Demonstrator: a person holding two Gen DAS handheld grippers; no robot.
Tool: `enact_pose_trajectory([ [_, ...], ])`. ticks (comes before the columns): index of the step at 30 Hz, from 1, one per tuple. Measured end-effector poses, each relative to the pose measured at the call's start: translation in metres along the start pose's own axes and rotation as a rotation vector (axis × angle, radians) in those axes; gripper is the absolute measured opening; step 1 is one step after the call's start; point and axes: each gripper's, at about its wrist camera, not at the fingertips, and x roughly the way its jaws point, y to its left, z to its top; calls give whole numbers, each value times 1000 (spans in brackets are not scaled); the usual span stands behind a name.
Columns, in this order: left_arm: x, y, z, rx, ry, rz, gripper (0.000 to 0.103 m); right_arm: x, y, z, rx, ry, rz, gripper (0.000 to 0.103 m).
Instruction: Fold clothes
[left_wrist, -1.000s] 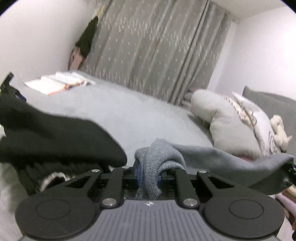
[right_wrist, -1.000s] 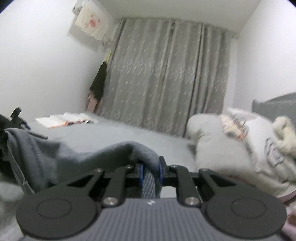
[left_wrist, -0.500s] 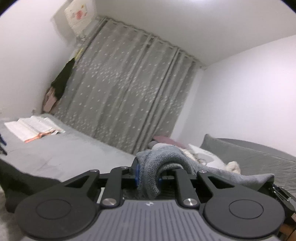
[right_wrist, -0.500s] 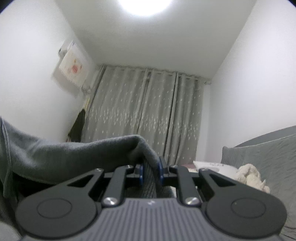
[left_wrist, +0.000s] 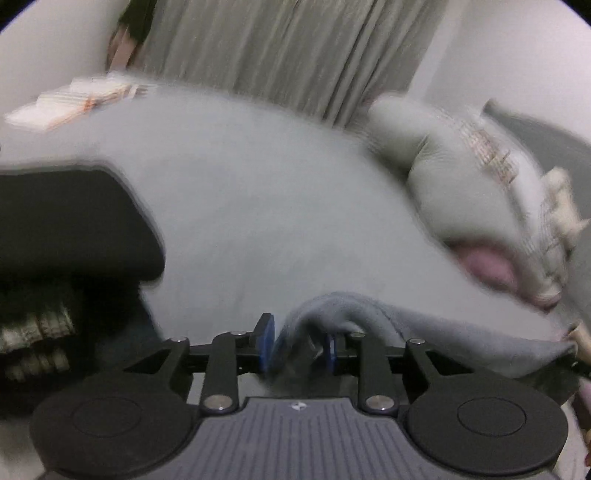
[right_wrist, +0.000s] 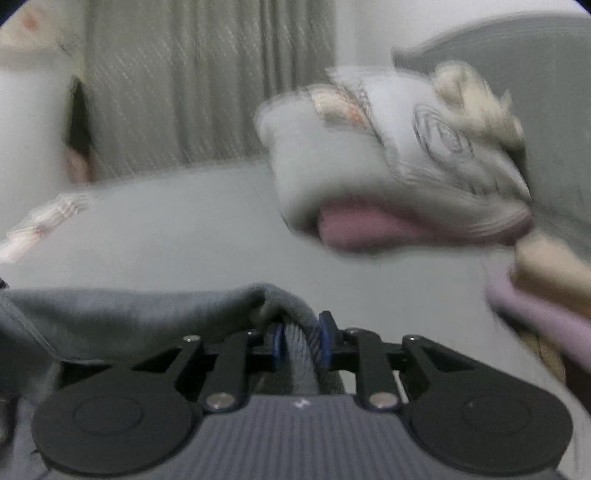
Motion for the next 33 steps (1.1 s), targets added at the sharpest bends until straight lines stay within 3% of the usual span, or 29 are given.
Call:
enact_pose_trajectory([
  [1,-2,0,-4,4,-9,5,35,14,-1,-7,1,40,-28,26],
  [3,-9,2,-8,6,-34,18,59,41,-2,-21,4,121,-84,39],
  [4,-13,3,-12,5,-41,23,76,44,0,-23,-19,116,-98,40],
  [5,-18,6,-15,1,-51,33,85,43,4,-23,-50,91,-107,44],
  [7,-28,11,-22,-6,-66,50,86,37,21,-27,-127,71,-29,59],
  [9,-35,16,-33,-10,-36,44,87,31,45,-35,-236,59,91,91],
  [10,-38,17,-39,-9,-16,41,88,27,59,-39,-298,50,149,92],
  [15,-46,5,-86,83,146,34,88,9,129,-64,-555,0,401,92],
  [17,-46,-4,-108,168,218,46,88,8,150,-74,-629,-14,460,92],
  [22,-45,-8,-141,337,272,171,90,11,191,-95,-772,-32,562,92],
  [28,-36,3,-141,274,298,128,90,22,246,-100,-854,8,679,90],
  [31,-33,4,-140,261,295,107,82,37,286,-106,-1005,44,699,81],
  [33,-33,5,-138,249,294,97,79,46,300,-104,-1031,63,703,72],
])
